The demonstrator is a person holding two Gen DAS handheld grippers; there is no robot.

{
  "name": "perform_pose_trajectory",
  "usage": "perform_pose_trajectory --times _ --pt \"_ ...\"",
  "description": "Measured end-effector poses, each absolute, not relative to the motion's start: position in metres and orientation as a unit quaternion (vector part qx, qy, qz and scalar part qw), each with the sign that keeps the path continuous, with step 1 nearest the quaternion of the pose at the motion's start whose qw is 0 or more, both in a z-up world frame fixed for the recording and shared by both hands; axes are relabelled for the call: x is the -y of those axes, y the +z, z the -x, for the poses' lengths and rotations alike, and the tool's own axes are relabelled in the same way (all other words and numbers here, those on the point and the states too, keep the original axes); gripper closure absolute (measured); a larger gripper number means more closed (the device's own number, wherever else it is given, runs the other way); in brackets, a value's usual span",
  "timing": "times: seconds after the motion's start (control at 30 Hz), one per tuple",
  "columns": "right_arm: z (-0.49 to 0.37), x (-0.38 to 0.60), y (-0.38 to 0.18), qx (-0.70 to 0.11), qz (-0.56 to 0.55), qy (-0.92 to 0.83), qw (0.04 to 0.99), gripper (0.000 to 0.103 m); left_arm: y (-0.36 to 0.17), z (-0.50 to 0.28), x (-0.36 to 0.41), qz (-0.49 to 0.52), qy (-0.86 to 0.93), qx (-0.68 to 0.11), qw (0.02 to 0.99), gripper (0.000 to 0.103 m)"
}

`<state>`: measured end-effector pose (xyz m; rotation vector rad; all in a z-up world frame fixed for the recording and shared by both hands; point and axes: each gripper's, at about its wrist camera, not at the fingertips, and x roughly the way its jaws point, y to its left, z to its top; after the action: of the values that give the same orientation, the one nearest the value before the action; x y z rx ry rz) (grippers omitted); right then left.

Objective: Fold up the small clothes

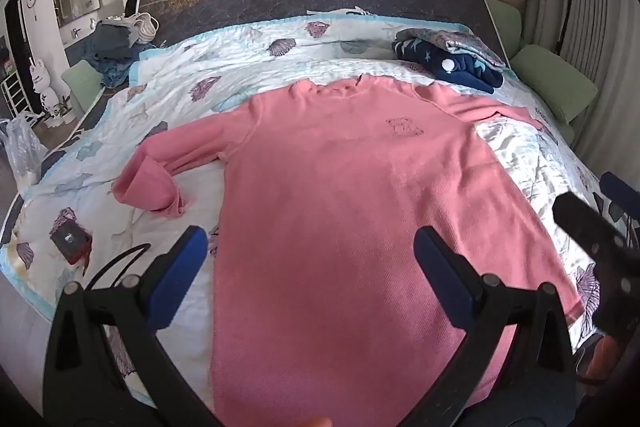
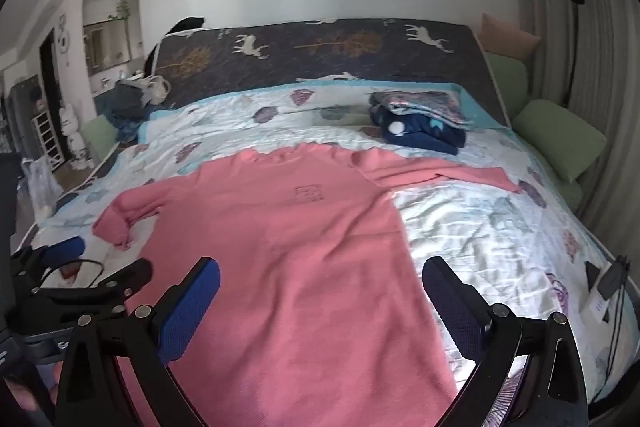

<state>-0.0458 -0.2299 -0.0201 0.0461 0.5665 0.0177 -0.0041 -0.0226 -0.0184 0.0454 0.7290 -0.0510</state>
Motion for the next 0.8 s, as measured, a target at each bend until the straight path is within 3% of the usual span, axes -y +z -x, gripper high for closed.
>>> perform_pose_trajectory --times 0.8 --pt "0.0487 0.2209 -0.0234 -0.275 -0.012 -0.002 0.961 0.0 -0.0253 0.0026 0.0241 -0.022 -0.026 -0.361 0.932 0.0"
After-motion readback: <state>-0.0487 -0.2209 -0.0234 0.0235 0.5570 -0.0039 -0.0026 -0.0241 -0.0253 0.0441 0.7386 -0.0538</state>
